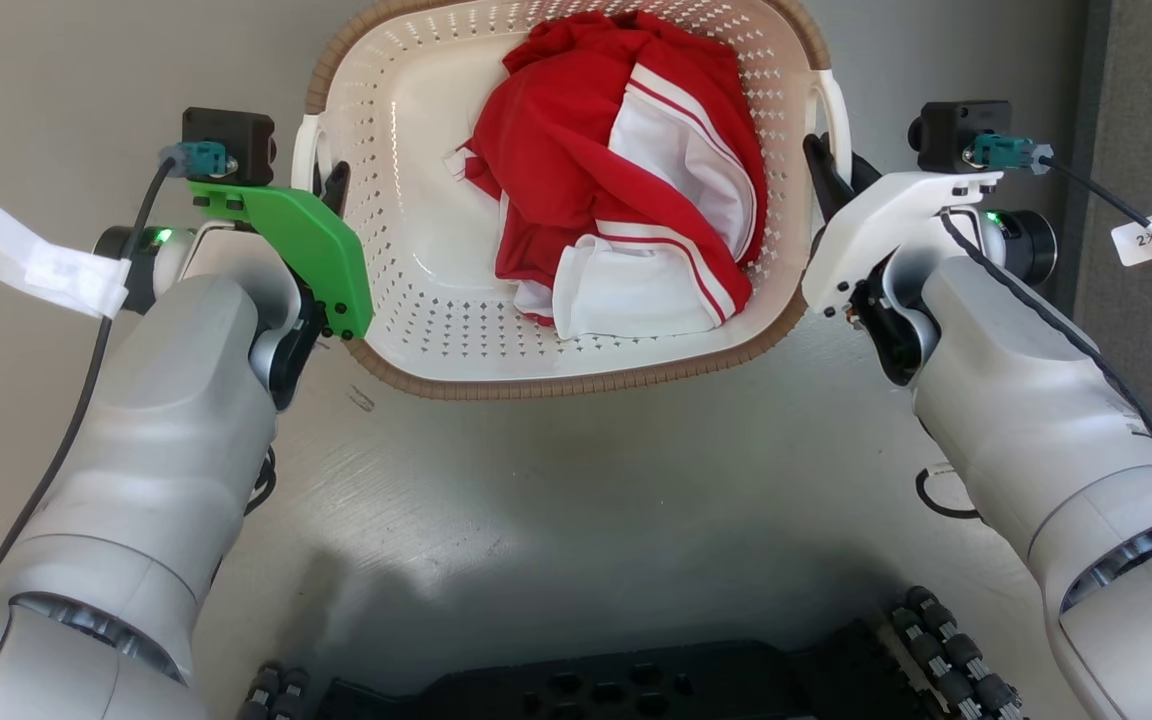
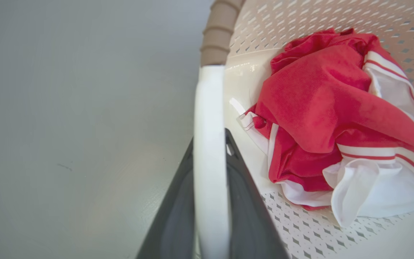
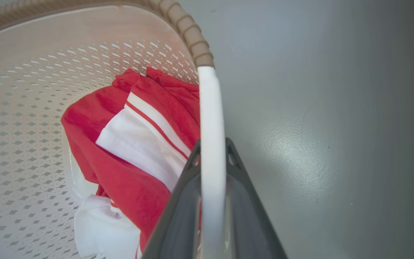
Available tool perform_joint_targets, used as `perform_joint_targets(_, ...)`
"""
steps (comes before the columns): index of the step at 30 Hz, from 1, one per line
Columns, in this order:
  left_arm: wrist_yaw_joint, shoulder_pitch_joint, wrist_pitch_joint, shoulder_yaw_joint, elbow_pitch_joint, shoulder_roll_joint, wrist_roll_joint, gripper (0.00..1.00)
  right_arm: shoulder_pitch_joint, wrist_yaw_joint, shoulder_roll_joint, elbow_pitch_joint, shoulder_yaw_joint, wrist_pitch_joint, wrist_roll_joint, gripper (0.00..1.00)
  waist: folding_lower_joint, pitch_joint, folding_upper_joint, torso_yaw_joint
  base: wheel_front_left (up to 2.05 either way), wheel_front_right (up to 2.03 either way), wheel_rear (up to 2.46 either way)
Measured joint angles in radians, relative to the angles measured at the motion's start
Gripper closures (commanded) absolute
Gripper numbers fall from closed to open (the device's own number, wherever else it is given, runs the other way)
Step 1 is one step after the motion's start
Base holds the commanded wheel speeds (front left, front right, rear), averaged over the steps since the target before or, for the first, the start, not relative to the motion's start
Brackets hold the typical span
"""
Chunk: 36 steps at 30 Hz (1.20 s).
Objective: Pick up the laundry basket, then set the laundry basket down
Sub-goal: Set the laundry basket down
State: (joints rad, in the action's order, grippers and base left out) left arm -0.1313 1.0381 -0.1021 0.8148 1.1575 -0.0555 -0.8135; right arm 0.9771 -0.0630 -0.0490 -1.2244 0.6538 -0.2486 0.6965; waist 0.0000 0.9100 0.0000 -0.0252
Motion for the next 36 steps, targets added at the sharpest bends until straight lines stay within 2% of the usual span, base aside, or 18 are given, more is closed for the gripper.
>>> perform_joint_targets(5, 0.0, 0.0, 0.009, 0.011, 0.0, -0.001, -0.002, 1.0, -0.001, -0.012, -0.001, -0.005, 0.011, 0.003, 0.0, 1.0, 0.0, -0.003, 0.0, 0.0, 0.0, 0.0, 0.0)
perform_joint_targets(6, 0.0, 0.0, 0.015, 0.015, 0.0, -0.002, -0.002, 0.91, -0.001, -0.019, -0.001, -0.005, 0.013, 0.003, -0.001, 1.0, 0.0, -0.003, 0.0, 0.001, 0.0, 0.0, 0.0)
perform_joint_targets(7, 0.0, 0.0, 0.015, 0.018, 0.0, -0.004, -0.002, 0.27, -0.002, -0.026, -0.001, -0.006, 0.015, 0.003, -0.001, 0.42, 0.0, -0.004, 0.0, 0.001, 0.0, 0.0, 0.0)
perform_joint_targets(8, 0.0, 0.0, 0.015, 0.026, -0.002, -0.007, -0.002, 0.0, -0.002, -0.031, -0.003, -0.005, 0.02, 0.003, -0.001, 0.0, 0.0, -0.004, 0.0, 0.001, 0.0, 0.0, 0.0)
perform_joint_targets(12, -0.001, -0.002, 0.018, 0.03, -0.006, -0.031, -0.012, 0.0, -0.002, -0.034, -0.026, -0.006, 0.015, 0.003, 0.001, 0.0, 0.0, -0.006, 0.0, 0.003, 0.0, 0.0, 0.0)
perform_joint_targets(20, -0.001, -0.004, 0.002, 0.03, -0.036, -0.031, -0.041, 0.0, -0.005, -0.046, -0.024, 0.004, 0.009, 0.003, 0.022, 0.0, 0.0, -0.02, 0.0, 0.005, 0.0, 0.0, 0.0)
perform_joint_targets(31, -0.001, -0.078, -0.125, 0.029, -0.038, -0.058, -0.044, 0.0, -0.058, -0.051, -0.027, 0.033, 0.004, -0.002, 0.023, 0.0, 0.0, -0.094, 0.0, 0.007, 0.0, 0.0, 0.0)
perform_joint_targets(36, -0.001, -0.128, -0.147, 0.03, -0.042, -0.07, -0.038, 0.0, -0.081, -0.051, -0.056, 0.132, -0.034, -0.002, 0.016, 0.0, 0.0, -0.161, 0.0, 0.003, 0.0, 0.0, 0.0)
